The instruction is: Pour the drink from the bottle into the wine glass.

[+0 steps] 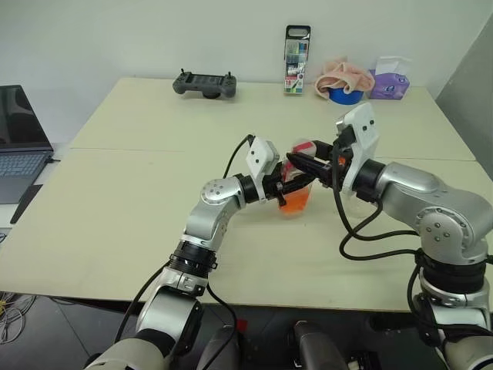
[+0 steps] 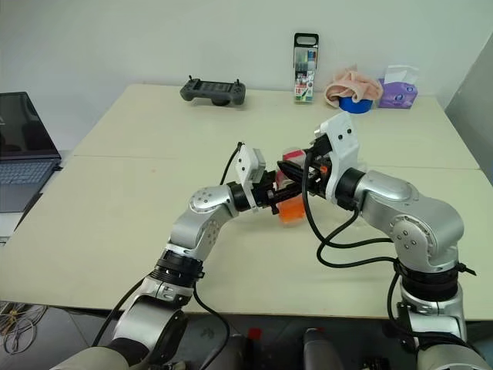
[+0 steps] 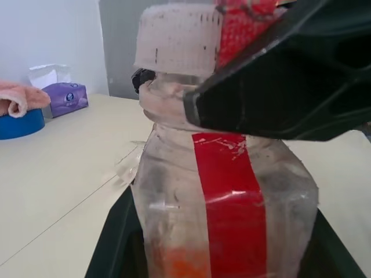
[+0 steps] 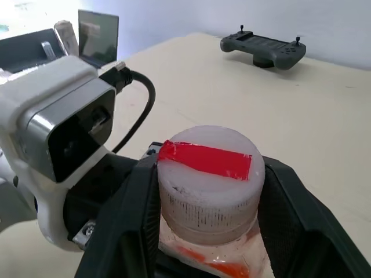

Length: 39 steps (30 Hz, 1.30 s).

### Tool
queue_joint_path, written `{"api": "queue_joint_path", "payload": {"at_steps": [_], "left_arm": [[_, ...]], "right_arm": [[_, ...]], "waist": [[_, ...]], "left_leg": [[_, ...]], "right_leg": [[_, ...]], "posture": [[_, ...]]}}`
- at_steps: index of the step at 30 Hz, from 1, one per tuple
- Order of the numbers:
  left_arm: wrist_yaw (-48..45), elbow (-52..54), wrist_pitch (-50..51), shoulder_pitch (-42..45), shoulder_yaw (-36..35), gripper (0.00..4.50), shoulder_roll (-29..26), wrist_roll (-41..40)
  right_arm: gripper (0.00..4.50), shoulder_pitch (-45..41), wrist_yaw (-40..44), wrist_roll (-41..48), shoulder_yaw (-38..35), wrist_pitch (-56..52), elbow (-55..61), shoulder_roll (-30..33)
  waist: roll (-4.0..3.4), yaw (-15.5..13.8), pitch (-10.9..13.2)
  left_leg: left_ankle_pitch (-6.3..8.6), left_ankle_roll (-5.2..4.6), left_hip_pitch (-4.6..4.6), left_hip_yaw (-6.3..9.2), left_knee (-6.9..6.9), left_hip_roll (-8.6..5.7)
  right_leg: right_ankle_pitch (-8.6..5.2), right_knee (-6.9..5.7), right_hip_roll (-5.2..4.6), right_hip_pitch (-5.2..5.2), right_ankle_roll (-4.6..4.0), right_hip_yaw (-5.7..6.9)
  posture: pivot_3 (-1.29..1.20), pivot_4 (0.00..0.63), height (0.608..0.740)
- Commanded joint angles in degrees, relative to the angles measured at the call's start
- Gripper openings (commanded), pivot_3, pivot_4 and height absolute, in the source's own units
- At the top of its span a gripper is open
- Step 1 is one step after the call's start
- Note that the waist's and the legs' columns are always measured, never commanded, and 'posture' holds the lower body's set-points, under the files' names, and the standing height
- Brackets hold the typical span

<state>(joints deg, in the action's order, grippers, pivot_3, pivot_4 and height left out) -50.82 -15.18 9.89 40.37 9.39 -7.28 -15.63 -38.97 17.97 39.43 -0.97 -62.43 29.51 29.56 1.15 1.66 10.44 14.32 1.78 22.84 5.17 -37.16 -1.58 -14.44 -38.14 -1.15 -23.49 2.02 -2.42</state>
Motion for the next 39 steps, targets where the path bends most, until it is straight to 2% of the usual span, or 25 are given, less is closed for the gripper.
{"api": "queue_joint_path", "payload": {"at_steps": [1, 3, 7, 11, 16, 22, 28, 33, 37, 39], "left_arm": [[-0.4, -0.6, 1.1, -1.1, 1.6, 1.64, -0.4, 1.3], [-0.6, -1.1, 0.8, -0.8, 1.7, 1.64, -0.5, 1.2], [-0.6, -1.3, 0.7, -0.5, 1.7, 1.63, -0.4, 1.3], [-0.5, -1.1, 0.8, -0.6, 1.7, 1.63, -0.4, 1.1], [-0.1, -0.8, 0.9, -1.0, 1.3, 1.63, -0.3, 1.3], [0.3, -0.5, 1.1, -1.2, 1.0, 1.63, -0.4, 1.5], [0.5, -0.1, 1.2, -1.4, 0.9, 1.63, -0.5, 1.5], [0.8, -0.2, 1.1, -1.4, 0.8, 1.61, -0.6, 1.6], [1.2, -1.0, 0.2, -0.8, 0.5, 1.6, -0.2, 1.8], [1.3, -1.4, -0.4, -0.6, 0.3, 1.6, 0.2, 1.7]], "right_arm": [[1.93, -2.0, 4.4, -0.3, -1.4, 4.7, 5.3, 3.3], [1.93, -1.7, 8.2, -1.4, -0.7, 7.6, 4.0, 5.4], [1.93, -2.4, 10.8, -4.8, 0.9, 11.3, 1.0, 7.2], [1.93, -5.3, 8.7, -7.5, 0.8, 13.1, -2.3, 5.2], [1.93, -5.1, 4.4, -0.1, -4.8, 8.5, -3.3, -2.6], [1.93, -4.3, 1.6, 8.3, -9.7, 4.1, -3.2, -8.4], [1.93, -4.9, -0.4, 10.7, -11.3, 2.3, -2.5, -9.8], [1.93, -3.3, 2.2, 8.6, -5.7, 1.0, 1.4, -5.0], [1.93, -2.6, 3.8, 3.3, 2.6, 1.2, 3.9, 0.4], [1.93, -2.2, 3.8, 2.4, 3.6, 1.7, 3.5, 0.6]], "waist": [[0.0, 0.0, 0.0], [0.0, 0.0, 0.0], [0.0, 0.1, 0.0], [0.0, 0.2, 0.0], [0.0, 0.0, 0.0], [0.0, 0.0, 0.0], [-0.01, 0.0, 0.0], [-0.01, 0.0, 0.0], [0.0, 0.0, 0.0], [0.0, 0.1, 0.0]], "left_leg": [[0.0, 0.0, 0.0, 0.0, 0.0, 0.0], [0.0, 0.0, 0.0, -0.03, -0.02, 0.0], [0.0, -0.01, -0.04, -0.23, -0.02, 0.01], [0.0, -0.01, -0.04, -0.24, -0.02, 0.05], [0.0, 0.0, -0.03, -0.19, -0.01, 0.12], [0.0, 0.0, 0.01, 0.01, -0.01, 0.0], [0.0, 0.0, -0.02, 0.03, -0.01, 0.02], [0.0, 0.0, -0.03, 0.01, -0.01, 0.02], [0.0, -0.01, -0.02, -0.03, 0.0, 0.0], [0.0, -0.01, -0.02, -0.04, 0.0, 0.0]], "right_leg": [[0.0, -0.01, 0.0, 0.0, 0.0, 0.0], [0.0, -0.01, 0.04, 0.01, 0.0, 0.02], [0.0, -0.02, 0.09, 0.03, 0.01, -0.02], [0.0, -0.03, 0.09, 0.03, 0.01, -0.02], [0.0, -0.05, 0.07, 0.02, 0.0, 0.03], [0.01, 0.0, 0.01, 0.02, -0.01, 0.0], [0.01, -0.06, 0.01, 0.01, 0.0, 0.02], [0.01, -0.08, 0.04, 0.01, 0.0, 0.02], [0.0, -0.03, 0.05, 0.01, 0.01, 0.01], [0.0, -0.02, 0.05, 0.02, 0.01, 0.0]], "posture": [[0.0, 0.15, 0.74], [0.0, 0.15, 0.74], [0.0, 0.15, 0.74], [0.0, 0.15, 0.74], [0.0, 0.15, 0.74], [0.0, 0.15, 0.74], [0.0, 0.15, 0.74], [0.0, 0.15, 0.74], [0.0, 0.15, 0.74], [0.0, 0.15, 0.74]]}}
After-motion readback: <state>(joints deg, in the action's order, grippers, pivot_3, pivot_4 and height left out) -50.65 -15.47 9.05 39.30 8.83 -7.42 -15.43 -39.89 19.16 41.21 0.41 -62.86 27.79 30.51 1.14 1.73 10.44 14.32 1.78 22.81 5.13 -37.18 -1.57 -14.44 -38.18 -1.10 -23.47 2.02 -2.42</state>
